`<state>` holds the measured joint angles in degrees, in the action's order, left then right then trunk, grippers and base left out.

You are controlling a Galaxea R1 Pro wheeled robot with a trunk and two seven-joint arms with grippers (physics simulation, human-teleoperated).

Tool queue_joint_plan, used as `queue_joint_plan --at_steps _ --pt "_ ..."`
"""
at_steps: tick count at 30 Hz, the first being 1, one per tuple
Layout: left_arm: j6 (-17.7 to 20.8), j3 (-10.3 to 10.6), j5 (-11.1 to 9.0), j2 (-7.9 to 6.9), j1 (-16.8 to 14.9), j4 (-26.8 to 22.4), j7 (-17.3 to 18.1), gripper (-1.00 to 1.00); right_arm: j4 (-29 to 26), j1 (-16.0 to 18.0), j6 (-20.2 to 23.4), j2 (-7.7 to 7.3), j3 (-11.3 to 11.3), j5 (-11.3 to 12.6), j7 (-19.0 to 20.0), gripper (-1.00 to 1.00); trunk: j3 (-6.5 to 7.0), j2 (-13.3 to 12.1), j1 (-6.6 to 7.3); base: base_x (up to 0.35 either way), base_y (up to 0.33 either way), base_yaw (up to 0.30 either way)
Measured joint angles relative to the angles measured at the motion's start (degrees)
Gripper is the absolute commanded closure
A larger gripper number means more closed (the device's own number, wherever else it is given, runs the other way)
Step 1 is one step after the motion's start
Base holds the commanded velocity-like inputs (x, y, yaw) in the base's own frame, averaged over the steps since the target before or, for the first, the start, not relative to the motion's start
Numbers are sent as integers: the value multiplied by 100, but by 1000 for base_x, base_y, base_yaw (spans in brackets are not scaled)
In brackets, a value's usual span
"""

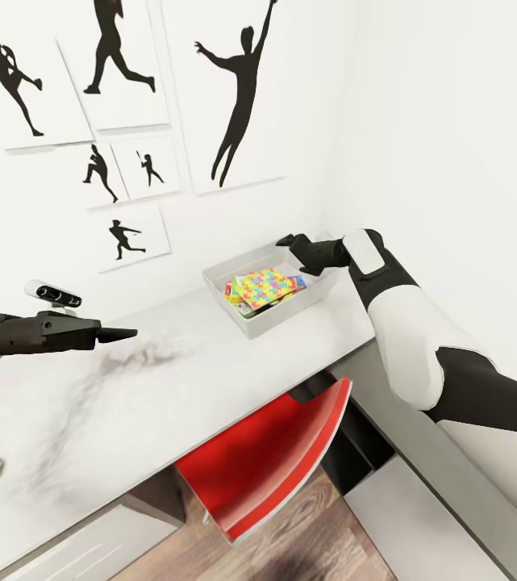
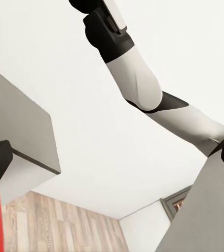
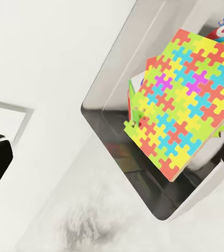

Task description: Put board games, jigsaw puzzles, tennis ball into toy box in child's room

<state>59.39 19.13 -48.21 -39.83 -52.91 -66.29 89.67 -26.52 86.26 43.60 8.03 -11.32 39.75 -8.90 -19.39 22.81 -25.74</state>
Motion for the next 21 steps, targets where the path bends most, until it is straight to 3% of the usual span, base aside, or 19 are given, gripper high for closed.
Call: queue_joint_plan --at_steps 21 --pt "0 9 25 0 0 0 0 -100 1 0 0 0 4 0 0 -100 200 0 0 0 0 0"
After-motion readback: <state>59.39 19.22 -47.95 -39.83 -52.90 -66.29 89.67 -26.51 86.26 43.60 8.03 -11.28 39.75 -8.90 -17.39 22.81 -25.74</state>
